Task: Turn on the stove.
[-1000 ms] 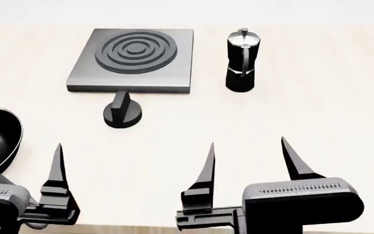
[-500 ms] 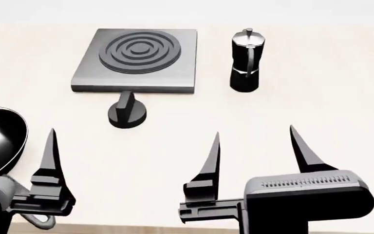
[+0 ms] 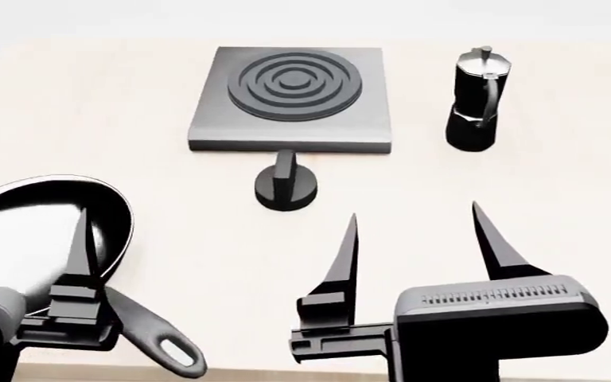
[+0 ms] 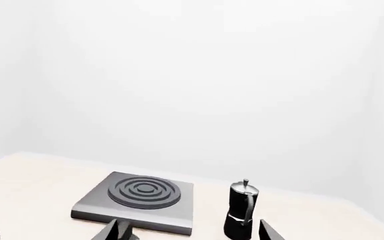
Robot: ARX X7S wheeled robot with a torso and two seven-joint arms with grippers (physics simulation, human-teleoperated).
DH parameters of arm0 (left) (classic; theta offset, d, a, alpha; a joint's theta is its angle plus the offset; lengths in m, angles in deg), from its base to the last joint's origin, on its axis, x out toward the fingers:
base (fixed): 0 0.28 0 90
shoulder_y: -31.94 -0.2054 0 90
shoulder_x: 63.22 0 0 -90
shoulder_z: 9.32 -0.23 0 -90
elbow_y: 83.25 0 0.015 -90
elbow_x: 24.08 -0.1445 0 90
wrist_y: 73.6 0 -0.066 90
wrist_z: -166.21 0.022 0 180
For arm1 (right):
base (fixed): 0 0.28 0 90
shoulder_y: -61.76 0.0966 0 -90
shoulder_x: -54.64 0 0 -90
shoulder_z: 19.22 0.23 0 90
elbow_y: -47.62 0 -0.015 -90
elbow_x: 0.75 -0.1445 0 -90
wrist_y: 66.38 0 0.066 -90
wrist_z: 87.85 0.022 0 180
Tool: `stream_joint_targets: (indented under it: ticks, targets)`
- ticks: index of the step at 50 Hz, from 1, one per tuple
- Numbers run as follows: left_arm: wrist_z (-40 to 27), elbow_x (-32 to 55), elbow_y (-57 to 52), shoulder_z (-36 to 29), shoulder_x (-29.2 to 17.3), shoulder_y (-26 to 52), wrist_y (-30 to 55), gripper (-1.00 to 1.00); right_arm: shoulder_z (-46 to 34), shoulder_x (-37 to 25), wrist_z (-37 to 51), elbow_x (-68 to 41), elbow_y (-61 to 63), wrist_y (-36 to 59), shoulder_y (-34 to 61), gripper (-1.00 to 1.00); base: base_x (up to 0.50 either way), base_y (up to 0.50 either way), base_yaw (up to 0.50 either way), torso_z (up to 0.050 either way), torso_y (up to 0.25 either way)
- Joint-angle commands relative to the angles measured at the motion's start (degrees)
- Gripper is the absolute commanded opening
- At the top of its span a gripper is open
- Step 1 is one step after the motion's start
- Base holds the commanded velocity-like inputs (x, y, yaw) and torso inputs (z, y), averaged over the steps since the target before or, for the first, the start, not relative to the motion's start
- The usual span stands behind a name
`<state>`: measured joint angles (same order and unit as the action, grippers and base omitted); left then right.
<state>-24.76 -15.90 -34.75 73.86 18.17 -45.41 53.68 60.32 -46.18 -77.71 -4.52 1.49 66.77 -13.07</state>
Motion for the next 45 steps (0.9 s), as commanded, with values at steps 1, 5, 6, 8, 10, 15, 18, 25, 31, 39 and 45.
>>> stream_joint_targets:
  ticks: [1,5,6,8,10,15,18,25,31,39,45]
  targets:
    - [-0.6,0.5,0.0,-0.1,-0.5,0.0,-0.1,1.00,-0.3,-0.4,0.4,-0.4,-0.2,-0.2,0.0,1.00,0.00,0.35,0.00,0.000,0.000]
    - [-0.8,0.5,0.0,-0.4,-0.6,-0.1,-0.2,1.00,-0.5,-0.6,0.5,-0.3,0.0,0.1,0.1,1.00,0.00,0.19,0.00,0.000,0.000]
    - [-0.8,0.5,0.0,-0.5,-0.7,-0.1,-0.3,1.00,-0.5,-0.6,0.5,-0.4,0.1,0.1,0.1,1.00,0.00,0.00,0.00,0.000,0.000]
    - [-0.9,0.6,-0.1,-0.3,-0.8,0.0,-0.1,1.00,-0.7,-0.8,0.6,-0.3,0.2,0.3,0.2,1.00,0.00,0.00,0.00,0.000,0.000]
    - [-1.0,0.6,0.1,-0.4,-0.9,-0.1,-0.4,1.00,-1.1,-1.1,0.8,-0.1,0.3,0.7,0.3,1.00,0.00,0.00,0.00,0.000,0.000]
    - [-1.3,0.8,0.1,-0.4,-1.1,0.0,-0.4,1.00,-1.8,-1.4,0.9,0.2,0.2,1.0,0.5,1.00,0.00,0.01,0.00,0.000,0.000]
    - [-1.4,1.0,-0.2,-0.4,-1.2,0.0,-0.2,1.00,-1.8,-1.4,1.0,0.0,0.2,1.1,0.5,1.00,0.00,0.14,0.00,0.000,0.000]
    - [-1.7,0.9,0.3,-0.8,-1.5,0.0,-0.6,1.00,-2.1,-1.7,1.2,0.1,-0.1,0.9,0.6,1.00,0.00,0.14,0.00,0.000,0.000]
    - [-1.9,1.2,0.4,-0.9,-1.6,0.0,-0.7,1.00,-2.3,-1.8,1.5,0.1,0.1,1.2,0.7,1.00,0.00,0.14,0.00,0.000,0.000]
    - [-2.2,1.2,0.7,-1.2,-1.9,0.0,-1.0,1.00,-2.4,-2.0,1.7,-0.2,0.0,0.9,0.6,1.00,0.00,0.14,0.00,0.000,0.000]
    - [-2.5,1.3,0.8,-1.4,-2.2,0.0,-1.0,1.00,-2.6,-2.2,1.7,-0.4,-0.1,1.0,0.7,1.00,0.00,0.14,0.00,0.000,0.000]
